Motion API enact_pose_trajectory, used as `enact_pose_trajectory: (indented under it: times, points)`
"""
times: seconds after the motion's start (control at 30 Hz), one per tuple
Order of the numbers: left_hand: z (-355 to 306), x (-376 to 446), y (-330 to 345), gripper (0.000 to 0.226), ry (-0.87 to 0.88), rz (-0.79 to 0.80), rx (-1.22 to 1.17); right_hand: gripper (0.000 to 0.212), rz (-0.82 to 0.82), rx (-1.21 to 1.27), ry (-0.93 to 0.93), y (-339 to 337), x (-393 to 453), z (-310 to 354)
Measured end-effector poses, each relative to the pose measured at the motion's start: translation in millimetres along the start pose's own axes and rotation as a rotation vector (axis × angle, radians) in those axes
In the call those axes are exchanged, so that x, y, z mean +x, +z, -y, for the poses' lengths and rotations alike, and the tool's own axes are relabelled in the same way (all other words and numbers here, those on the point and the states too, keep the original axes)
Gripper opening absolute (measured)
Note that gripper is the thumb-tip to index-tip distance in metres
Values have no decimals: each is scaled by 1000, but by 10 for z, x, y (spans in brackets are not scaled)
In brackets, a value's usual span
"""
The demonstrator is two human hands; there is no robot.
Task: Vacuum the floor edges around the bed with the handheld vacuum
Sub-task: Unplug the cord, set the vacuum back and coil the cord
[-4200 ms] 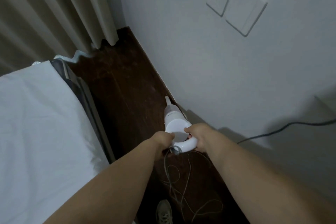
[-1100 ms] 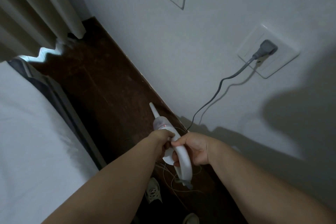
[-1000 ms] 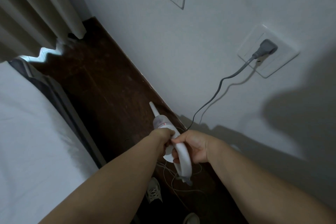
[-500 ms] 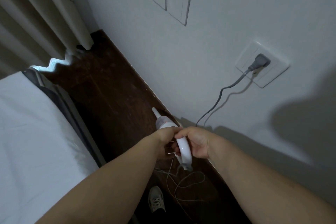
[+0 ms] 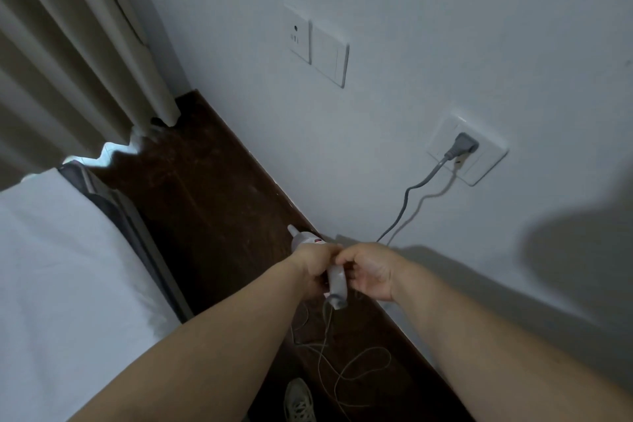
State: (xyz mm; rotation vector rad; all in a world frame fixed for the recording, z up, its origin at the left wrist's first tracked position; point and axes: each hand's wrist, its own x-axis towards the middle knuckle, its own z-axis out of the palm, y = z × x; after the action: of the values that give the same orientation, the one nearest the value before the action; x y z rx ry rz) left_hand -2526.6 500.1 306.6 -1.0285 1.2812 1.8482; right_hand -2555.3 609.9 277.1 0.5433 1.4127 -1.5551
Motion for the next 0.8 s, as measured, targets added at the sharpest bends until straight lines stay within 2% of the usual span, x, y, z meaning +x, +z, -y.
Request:
enact_pose_trajectory:
  times: [0.1,0.17,0.23,0.27,0.37,0.47,0.57,0.7,0.8]
  points:
    - [-62,21,-14,18,51,-38,-13,18,-28,36,-24,45,-100,124]
    - [-104,11,-36,27,106,-116,-22,10,-156,11,-47,-18,-173,252]
    - [-155,-16,-91,18,146,-195,-3,6,-293,10,-81,-135,-254,358]
    - [-184,-45,-139,12,149,-225,-4,5,-338,22,-92,-190,-288,392]
    - [-310,-101,-289,17,159,-275,-14,10,-435,52,-136,-286,-435,471]
    - [-386,-99,-400,29,173,-321,25,15,-477,93,-196,-288,-497,529]
    - [-433,-106,-445,29,168,-318,79,17,-538,153,-275,-265,-510,611]
    - [-488,-131,-362,15,194,-282,102,12,-598,184,-365,-260,-539,738]
    - [-527,-106,-302,21,200,-236,128,20,-671,177,-466,-239,-593,833]
